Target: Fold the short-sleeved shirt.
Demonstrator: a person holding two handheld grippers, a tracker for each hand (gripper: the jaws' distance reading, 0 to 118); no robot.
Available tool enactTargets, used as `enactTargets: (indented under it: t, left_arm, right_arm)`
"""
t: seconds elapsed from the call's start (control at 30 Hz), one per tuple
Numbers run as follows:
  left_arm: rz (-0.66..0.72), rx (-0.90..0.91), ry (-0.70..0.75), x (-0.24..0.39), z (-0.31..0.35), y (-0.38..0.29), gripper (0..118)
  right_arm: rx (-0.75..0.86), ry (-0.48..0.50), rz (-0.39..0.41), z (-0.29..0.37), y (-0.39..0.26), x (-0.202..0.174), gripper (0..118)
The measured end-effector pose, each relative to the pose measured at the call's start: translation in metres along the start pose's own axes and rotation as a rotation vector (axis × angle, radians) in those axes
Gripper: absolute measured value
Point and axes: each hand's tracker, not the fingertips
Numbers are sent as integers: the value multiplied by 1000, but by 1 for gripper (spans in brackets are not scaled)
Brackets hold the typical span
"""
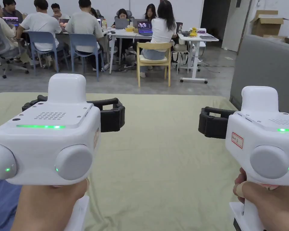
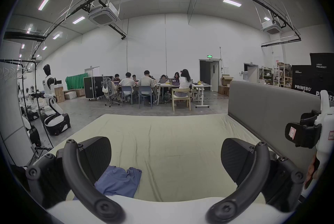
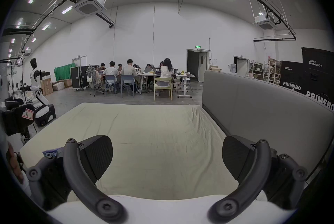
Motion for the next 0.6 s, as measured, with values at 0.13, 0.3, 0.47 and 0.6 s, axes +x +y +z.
enactTargets:
  t: [0.13, 0.3, 0.47, 0.6]
  left_arm:
    - [4, -1, -13, 0, 0, 2, 118]
    - [-14, 11, 0, 1, 1, 2, 118]
    - [-8, 9, -4, 0, 1, 2, 118]
    - [-4, 3, -1, -1, 0, 2, 118]
  right_arm:
    - [-2, 8, 4, 0, 0, -1, 118]
    - [-2, 6, -1, 0, 0, -1, 118]
    - [2, 10, -3, 1, 0, -1, 118]
    - [4, 19, -8, 1, 1, -1, 118]
